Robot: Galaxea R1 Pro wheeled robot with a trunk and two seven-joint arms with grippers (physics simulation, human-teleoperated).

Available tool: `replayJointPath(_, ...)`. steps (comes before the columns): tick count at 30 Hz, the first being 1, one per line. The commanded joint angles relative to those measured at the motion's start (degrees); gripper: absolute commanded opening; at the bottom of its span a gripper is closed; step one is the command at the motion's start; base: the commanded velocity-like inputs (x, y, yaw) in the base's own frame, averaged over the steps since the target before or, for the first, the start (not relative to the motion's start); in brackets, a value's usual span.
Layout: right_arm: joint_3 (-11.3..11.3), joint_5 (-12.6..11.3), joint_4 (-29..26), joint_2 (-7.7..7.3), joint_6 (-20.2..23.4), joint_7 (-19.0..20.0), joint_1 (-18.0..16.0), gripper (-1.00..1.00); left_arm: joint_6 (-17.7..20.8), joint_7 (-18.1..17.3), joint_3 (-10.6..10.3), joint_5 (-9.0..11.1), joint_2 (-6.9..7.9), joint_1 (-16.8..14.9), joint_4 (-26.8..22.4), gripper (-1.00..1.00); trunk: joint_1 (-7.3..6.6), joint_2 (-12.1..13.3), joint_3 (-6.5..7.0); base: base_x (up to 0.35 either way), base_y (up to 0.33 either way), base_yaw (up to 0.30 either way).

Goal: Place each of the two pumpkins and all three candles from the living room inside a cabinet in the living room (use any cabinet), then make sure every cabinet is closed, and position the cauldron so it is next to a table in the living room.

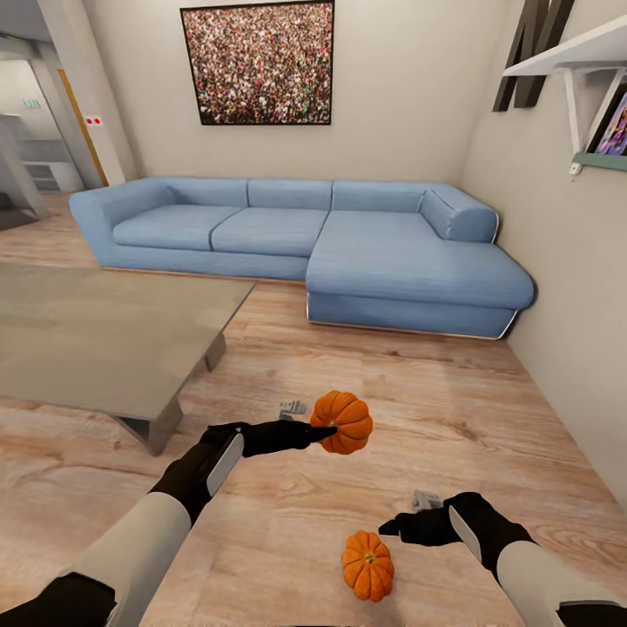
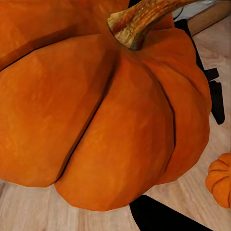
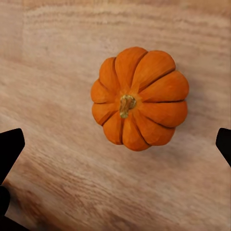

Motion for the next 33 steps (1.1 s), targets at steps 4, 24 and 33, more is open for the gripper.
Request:
replayJointPath(4, 0.3, -0.4, -0.1, -0.03, 0.3, 0.1, 0.0, 1.0, 0.4, -0.1, -0.1, 0.5, 0.06, 0.0, 0.0, -1.0, 0.09, -0.1, -0.94, 0.0, 0.0, 0.0)
replayJointPath(24, 0.2, -0.5, -0.1, -0.05, 0.2, 5.8, 0.0, 1.0, 0.3, -0.2, -0.1, 0.5, 0.11, 0.0, 0.0, -1.0, 0.6, -0.3, -5.37, 0.0, 0.0, 0.0)
replayJointPath(33, 0.2, -0.5, -0.1, -0.04, 0.2, 5.6, 0.0, 1.0, 0.3, -0.2, -0.1, 0.5, 0.1, 0.0, 0.0, -1.0, 0.84, -0.5, -7.37, 0.0, 0.0, 0.0)
